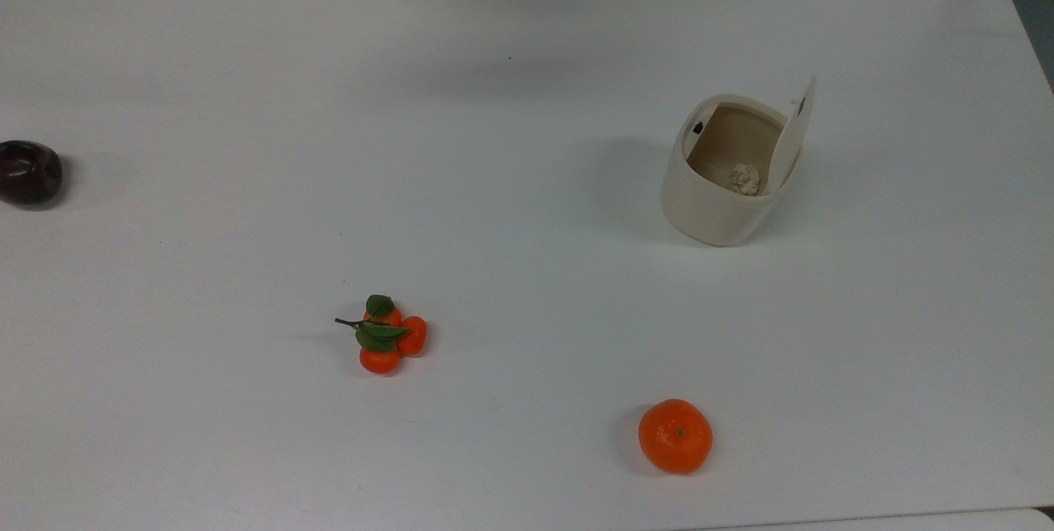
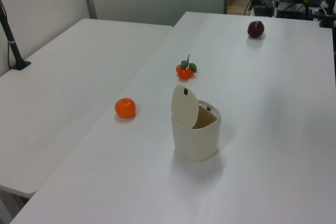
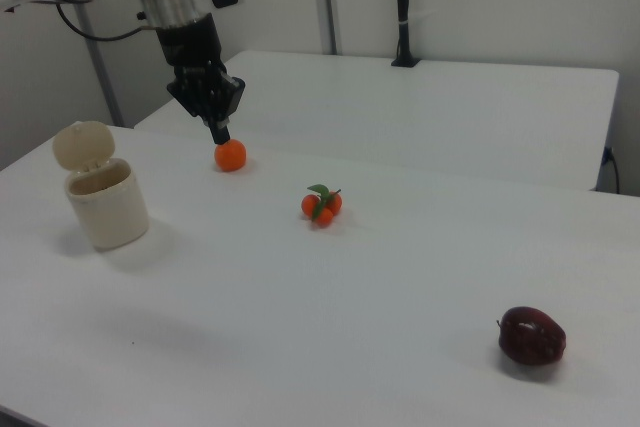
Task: Close garbage bin
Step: 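Move the gripper from its start pose toward the cream bin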
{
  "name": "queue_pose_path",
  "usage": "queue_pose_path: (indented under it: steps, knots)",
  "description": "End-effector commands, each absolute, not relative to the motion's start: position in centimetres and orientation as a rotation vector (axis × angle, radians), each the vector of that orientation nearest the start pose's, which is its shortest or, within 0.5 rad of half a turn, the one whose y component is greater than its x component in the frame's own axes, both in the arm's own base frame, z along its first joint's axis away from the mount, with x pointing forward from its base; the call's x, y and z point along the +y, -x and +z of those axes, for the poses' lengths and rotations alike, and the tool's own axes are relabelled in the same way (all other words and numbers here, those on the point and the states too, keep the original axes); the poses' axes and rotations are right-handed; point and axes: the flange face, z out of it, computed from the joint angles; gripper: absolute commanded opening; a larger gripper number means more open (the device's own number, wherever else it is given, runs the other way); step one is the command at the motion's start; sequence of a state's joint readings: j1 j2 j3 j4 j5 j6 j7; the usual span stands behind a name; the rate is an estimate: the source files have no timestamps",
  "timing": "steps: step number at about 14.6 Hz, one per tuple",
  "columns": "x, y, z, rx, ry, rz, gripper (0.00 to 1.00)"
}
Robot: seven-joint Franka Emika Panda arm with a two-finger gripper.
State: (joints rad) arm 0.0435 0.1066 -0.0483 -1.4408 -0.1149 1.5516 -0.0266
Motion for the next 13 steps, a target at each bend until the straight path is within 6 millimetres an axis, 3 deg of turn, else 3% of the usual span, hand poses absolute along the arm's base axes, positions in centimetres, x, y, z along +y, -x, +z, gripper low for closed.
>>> queue_pose_path:
  steps: [1,3,5,7,13]
  knots:
    - [0.9,-58.7,61.9,-0.089,3.249,-0.018,0.00]
    - [4.9,-59.2,62.3,-0.193,3.226,-0.119,0.00]
    - [9.3,-60.2,61.5,-0.297,3.178,-0.213,0.00]
    - [12.4,-60.6,60.5,-0.379,3.156,-0.215,0.00]
    - [24.1,-59.7,60.9,-0.600,2.957,-0.456,0.00]
